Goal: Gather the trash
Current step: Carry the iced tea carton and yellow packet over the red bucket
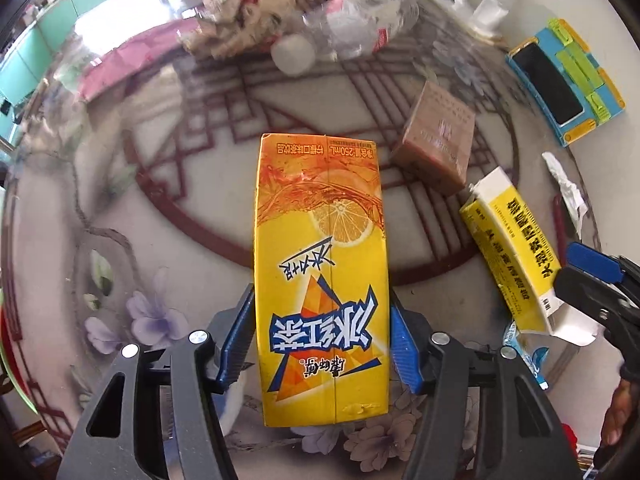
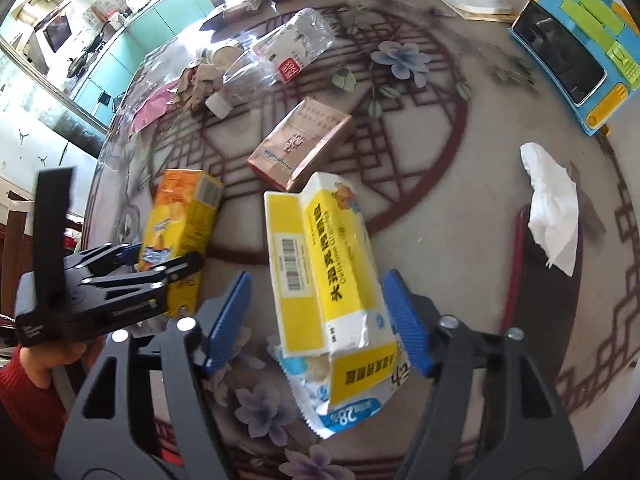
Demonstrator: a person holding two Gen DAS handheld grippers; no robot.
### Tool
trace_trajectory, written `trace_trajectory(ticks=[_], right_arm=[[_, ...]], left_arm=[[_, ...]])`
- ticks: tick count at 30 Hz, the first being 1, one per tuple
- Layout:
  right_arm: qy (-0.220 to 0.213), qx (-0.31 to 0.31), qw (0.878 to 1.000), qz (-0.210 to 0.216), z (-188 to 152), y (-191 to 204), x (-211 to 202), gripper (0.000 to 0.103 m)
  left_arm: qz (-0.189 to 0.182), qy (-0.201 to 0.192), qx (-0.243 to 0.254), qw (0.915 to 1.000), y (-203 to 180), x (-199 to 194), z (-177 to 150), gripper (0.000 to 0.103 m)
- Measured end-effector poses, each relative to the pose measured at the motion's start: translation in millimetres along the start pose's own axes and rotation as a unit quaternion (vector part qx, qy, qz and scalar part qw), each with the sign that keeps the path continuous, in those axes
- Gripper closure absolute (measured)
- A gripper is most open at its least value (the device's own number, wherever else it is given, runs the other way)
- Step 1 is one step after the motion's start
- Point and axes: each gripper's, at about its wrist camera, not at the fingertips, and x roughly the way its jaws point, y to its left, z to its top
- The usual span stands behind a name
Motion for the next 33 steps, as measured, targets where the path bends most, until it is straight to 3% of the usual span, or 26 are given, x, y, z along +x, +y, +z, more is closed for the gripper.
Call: trace_trajectory(ticks=[2,6,8,14,15,27,33], right_arm=[[0.018,-0.005,1.000,-0.005,2,-1,10,0.027],[0.037,-0.022,0.999,-0.013,2,4,27,0.028],[0.037,-0.033,0.998,-0.026,0,9,31,0.048],[0.012,-0.044,0.999,-0.013,6,19,16,0.074],[0.005,-0.044,0.999,-0.009,8,21,12,0.097],[-0.032,-0.039,0.998,0.034,26,51,-15,0.098],[-0.052,-0.059,0.996,0.040,29,85,-28,0.098]], left_arm=[[0.002,-0.022,0.002,0.9997,0,-16,0,0.046],[0.011,-0.068,0.004,0.9976,3,-52,3,0.046],[0.018,-0.088,0.002,0.9960,6,-68,5,0.046],[0.028,-0.138,-0.018,0.9899,19,-111,2,0.046],[0.030,-0.144,-0.021,0.9889,23,-118,1,0.046],[0.043,-0.172,-0.055,0.9826,59,-140,-16,0.046],[0.051,-0.177,-0.067,0.9807,85,-148,-28,0.046]])
